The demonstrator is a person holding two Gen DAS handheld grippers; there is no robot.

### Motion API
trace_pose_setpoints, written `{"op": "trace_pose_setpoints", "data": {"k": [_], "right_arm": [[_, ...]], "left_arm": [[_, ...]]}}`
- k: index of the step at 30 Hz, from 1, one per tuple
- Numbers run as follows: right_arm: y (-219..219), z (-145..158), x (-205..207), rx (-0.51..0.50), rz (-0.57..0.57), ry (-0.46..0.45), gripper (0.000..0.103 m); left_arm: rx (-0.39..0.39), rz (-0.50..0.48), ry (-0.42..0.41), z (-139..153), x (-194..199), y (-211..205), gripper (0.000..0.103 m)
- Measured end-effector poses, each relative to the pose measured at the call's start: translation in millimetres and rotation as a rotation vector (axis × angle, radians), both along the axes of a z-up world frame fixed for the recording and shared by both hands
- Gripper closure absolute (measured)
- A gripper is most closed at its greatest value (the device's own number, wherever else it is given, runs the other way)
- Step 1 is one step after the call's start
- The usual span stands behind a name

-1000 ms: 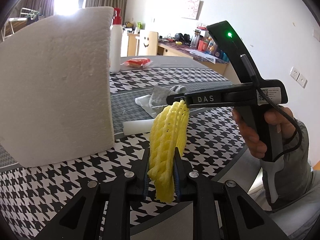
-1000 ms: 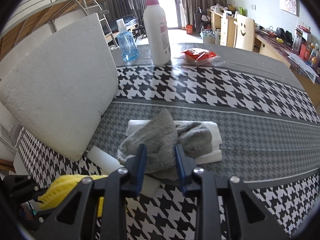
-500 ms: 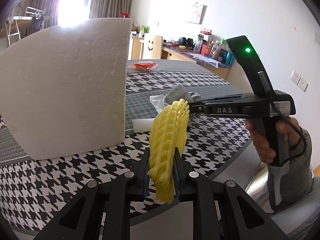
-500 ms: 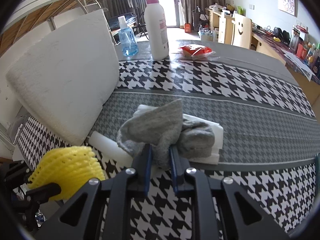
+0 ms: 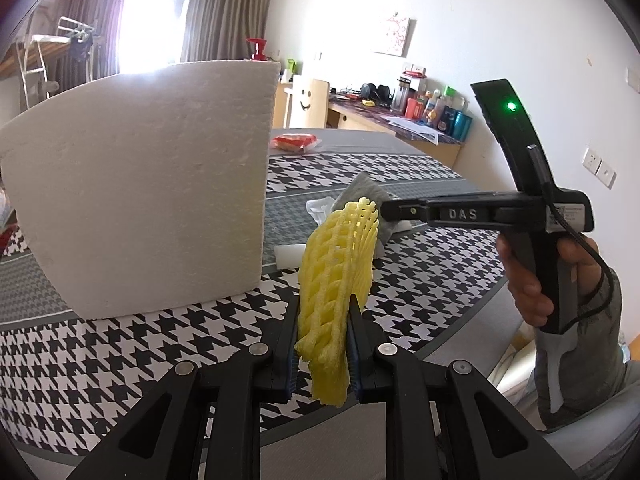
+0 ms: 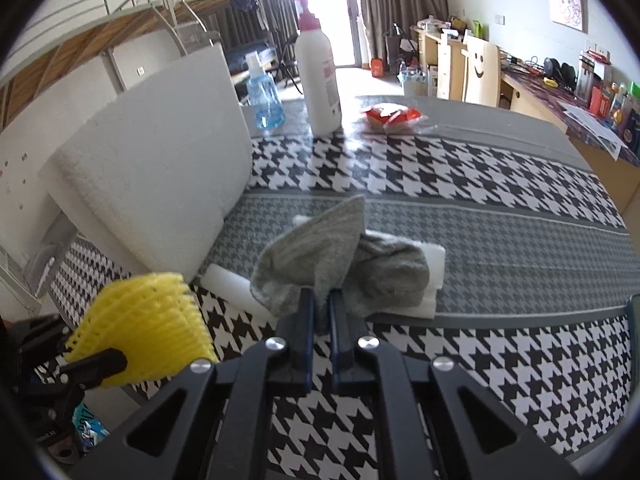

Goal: Organize soft objects
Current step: 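Close the right tool on the gray sock while the left tool lifts the sleeve, then carry the sleeve in the left tool while the right tool carries the sock to the foam box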

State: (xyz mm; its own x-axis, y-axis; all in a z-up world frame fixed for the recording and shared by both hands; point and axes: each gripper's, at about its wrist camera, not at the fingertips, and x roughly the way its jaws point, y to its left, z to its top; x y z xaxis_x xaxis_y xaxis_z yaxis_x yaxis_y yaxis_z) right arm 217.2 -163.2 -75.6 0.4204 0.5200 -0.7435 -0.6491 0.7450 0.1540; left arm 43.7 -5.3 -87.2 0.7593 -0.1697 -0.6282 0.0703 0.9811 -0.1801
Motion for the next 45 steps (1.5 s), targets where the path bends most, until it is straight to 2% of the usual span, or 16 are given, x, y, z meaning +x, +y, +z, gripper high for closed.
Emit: {"op": "trace_pose_setpoints", "data": {"k": [1, 3, 4, 5, 15, 16, 17, 19, 21, 23, 31, 45], "right_arm": [[1, 0, 3, -0.002, -0.012, -0.004, 0.087], [3, -1, 8, -0.004, -0.026, -0.011, 0.069], [4, -1, 11, 0.000, -0.028, -0.015, 0.052], [5, 0, 12, 0.007, -0.031, -0.020, 0.040], [24, -13, 33, -0.020, -0.051, 0.008, 0.040], [24, -15, 33, -0.024, -0.058, 0.011, 0.043], [24, -17, 35, -0.032, -0.063, 0.016, 0.055], [27, -21, 38, -0.046, -0.057, 0.052, 0.071], [27, -22, 38, -0.051, -0.057, 0.049, 0.080], [25, -19, 35, -0.045, -0.049, 0.044, 0.095], [10, -1, 18, 0.043, -0.005, 0.054, 0.095], [-2, 37, 0, 0.141, -0.009, -0.005, 0.095]], "left_arm": [[0.001, 0.001, -0.001, 1, -1, 0, 0.082], [0.000, 0.001, -0.003, 1, -2, 1, 0.082], [0.000, 0.002, -0.002, 1, -2, 1, 0.082], [0.000, 0.005, 0.000, 1, -2, 2, 0.082], [-0.002, 0.005, -0.007, 4, -1, 4, 0.082], [-0.002, 0.006, -0.007, 4, -1, 4, 0.082], [-0.002, 0.006, -0.007, 4, -1, 5, 0.082], [-0.003, 0.006, -0.008, 4, -1, 6, 0.082], [-0.002, 0.005, -0.009, 5, -2, 6, 0.082], [0.001, 0.004, -0.013, 7, -3, 6, 0.082], [0.011, 0.001, -0.046, 19, -9, 7, 0.082], [0.030, -0.003, -0.106, 44, -20, 12, 0.082]]}}
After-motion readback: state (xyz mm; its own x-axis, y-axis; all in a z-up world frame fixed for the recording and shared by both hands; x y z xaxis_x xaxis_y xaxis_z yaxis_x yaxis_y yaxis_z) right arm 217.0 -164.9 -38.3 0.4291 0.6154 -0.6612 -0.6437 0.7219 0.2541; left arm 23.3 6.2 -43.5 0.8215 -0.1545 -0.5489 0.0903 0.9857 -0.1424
